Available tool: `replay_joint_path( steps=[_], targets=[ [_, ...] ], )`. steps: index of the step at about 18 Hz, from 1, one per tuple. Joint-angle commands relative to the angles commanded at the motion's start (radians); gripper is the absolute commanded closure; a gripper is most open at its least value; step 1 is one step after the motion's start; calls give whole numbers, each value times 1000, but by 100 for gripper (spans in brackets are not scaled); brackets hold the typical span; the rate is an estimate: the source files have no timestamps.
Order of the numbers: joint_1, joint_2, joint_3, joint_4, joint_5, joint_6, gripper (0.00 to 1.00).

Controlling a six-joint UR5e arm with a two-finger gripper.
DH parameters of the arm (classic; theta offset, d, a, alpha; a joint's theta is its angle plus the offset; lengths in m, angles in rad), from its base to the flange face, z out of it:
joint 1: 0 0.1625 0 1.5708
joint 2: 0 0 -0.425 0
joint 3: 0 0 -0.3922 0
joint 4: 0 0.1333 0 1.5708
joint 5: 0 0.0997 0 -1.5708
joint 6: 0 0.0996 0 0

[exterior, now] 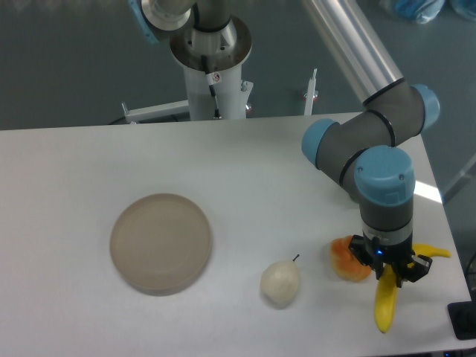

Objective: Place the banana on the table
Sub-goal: 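Lift the yellow banana with the gripper off the orange pepper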

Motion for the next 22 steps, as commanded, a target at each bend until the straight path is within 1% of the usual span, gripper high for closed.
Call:
replay_joint_path(
  steps=[5,7,10,15,18,21,22],
  targets=[
    [0,15,-8,-2,-2,2,81],
    [0,37,-21,-9,2,2,81],
    [-2,84,-69,-20,3,-2,81],
    [-2,175,-191,-69,3,0,81],
    [-2,250,-291,-69,3,2,81],
    [3,333,-421,-54,0,9,81],
    [5,362,-466,-49,0,35,81]
  ],
)
